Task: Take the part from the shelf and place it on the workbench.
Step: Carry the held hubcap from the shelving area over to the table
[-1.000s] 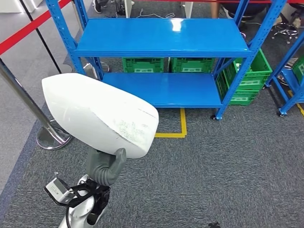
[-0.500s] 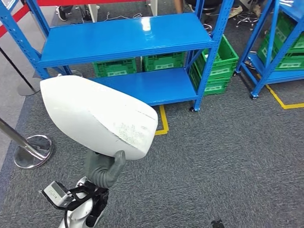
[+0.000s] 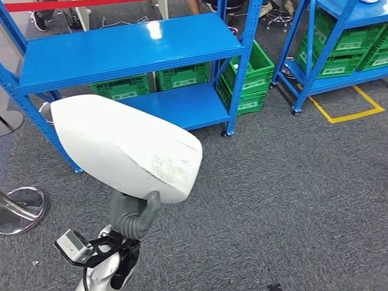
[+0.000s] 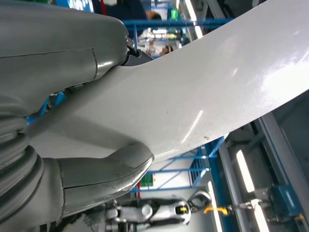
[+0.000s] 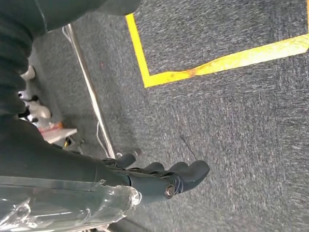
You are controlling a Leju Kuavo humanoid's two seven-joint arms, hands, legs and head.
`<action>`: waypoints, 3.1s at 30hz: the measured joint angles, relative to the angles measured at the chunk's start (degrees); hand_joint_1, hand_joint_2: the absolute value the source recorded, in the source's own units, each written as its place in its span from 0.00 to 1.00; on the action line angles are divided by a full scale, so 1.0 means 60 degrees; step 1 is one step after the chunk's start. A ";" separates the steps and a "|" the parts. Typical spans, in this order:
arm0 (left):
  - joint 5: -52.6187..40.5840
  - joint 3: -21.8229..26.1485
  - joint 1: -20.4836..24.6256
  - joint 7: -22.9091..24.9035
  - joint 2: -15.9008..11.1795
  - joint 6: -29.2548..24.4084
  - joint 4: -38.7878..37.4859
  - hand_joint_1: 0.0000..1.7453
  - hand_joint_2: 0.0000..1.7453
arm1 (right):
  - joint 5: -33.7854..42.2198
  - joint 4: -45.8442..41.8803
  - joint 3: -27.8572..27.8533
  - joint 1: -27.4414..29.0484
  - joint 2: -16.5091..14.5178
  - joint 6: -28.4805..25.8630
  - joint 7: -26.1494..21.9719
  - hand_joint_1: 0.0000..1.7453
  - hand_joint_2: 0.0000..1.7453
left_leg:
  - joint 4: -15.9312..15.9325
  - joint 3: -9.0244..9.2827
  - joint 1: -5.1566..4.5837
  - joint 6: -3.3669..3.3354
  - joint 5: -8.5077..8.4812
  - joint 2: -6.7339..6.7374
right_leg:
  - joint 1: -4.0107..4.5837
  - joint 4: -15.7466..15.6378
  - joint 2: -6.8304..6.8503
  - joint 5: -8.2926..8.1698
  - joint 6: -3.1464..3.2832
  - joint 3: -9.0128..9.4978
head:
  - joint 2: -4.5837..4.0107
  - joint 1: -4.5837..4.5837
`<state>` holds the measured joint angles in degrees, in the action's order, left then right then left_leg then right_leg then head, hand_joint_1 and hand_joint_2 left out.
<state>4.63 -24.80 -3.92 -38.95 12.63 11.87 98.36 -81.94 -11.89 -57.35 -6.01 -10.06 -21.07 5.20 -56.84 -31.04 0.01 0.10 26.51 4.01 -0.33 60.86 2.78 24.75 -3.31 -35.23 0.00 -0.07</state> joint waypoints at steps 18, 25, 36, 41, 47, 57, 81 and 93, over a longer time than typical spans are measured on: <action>0.0020 0.0002 -0.0062 0.0000 -0.0027 -0.0009 0.0029 1.00 1.00 | 0.0031 0.0000 -0.0016 0.0029 -0.0043 -0.0016 0.0109 0.00 1.00 | -0.0032 -0.0154 0.0141 0.0212 -0.0046 -0.1492 | -0.0083 -0.0379 -0.1727 -0.0291 0.0130 -0.0144 | 0.0000 -0.0112; 0.0089 -0.0010 -0.0062 0.0000 -0.0004 0.0026 0.0032 1.00 1.00 | 0.0074 0.0000 -0.0029 0.0020 -0.0032 -0.0015 0.0141 0.00 1.00 | 0.0022 -0.0109 0.0085 -0.0093 -0.0078 -0.0542 | -0.0057 0.2134 -0.0553 0.0900 -0.0128 -0.1429 | 0.0000 0.0038; 0.0167 -0.0028 -0.0009 0.0000 0.0018 0.0071 0.0038 1.00 1.00 | 0.0085 0.0000 -0.0035 0.0022 -0.0029 0.0044 0.0167 0.00 1.00 | -0.0175 0.0025 -0.0013 0.0299 0.0309 0.0120 | -0.0004 -0.0308 -0.0284 -0.0136 0.0316 -0.0050 | 0.0000 -0.0040; 0.0175 -0.0026 -0.0020 0.0000 -0.0016 0.0084 0.0046 1.00 1.00 | 0.0081 0.0000 -0.0035 0.0020 -0.0028 0.0044 0.0176 0.00 1.00 | -0.2739 -0.1247 0.0013 0.0348 0.1419 -0.0601 | -0.0041 -0.0324 -0.0881 -0.0168 0.0429 -0.0069 | 0.0000 -0.0131; 0.0184 -0.0021 -0.0015 0.0000 -0.0013 0.0084 0.0047 1.00 1.00 | 0.0080 0.0000 -0.0036 0.0016 -0.0027 0.0058 0.0183 0.00 1.00 | -0.0273 -0.0229 0.0153 0.0307 0.0000 -0.1407 | -0.0080 -0.0276 -0.1651 -0.0232 0.0216 -0.0157 | 0.0000 -0.0160; 0.0186 -0.0059 -0.0020 0.0000 0.0029 0.0089 0.0050 1.00 1.00 | 0.0081 0.0000 -0.0036 0.0046 -0.0015 0.0067 0.0196 0.00 1.00 | -0.0062 -0.0141 0.0047 -0.0110 -0.0017 -0.0332 | -0.0094 0.2312 -0.0511 0.0884 -0.0127 -0.1497 | 0.0000 -0.0010; -0.0117 -0.0164 -0.0055 0.0000 -0.0018 -0.0213 0.0084 1.00 1.00 | 0.0199 0.0000 -0.0069 0.0087 -0.0014 -0.0021 0.0092 0.00 1.00 | -0.0162 -0.0274 0.0136 0.0119 -0.0042 -0.1262 | -0.0127 -0.0284 -0.1707 -0.0238 0.0030 -0.0291 | 0.0000 -0.0114; -0.0082 -0.0189 -0.0052 0.0000 -0.0016 -0.0240 0.0097 1.00 1.00 | 0.0222 0.0000 -0.0077 0.0007 -0.0028 0.0000 0.0186 0.00 1.00 | -0.0152 -0.0089 -0.0040 0.0094 0.0113 0.0148 | 0.0026 -0.0159 0.0123 -0.0010 0.0105 -0.0041 | 0.0000 -0.0014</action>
<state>4.14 -25.93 -4.23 -38.95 12.54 10.43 98.95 -80.61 -11.89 -57.81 -5.97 -10.23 -21.07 6.32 -57.76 -31.57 -0.22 0.66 27.18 4.90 -0.17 59.91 3.52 24.69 -2.68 -35.48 0.00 -0.16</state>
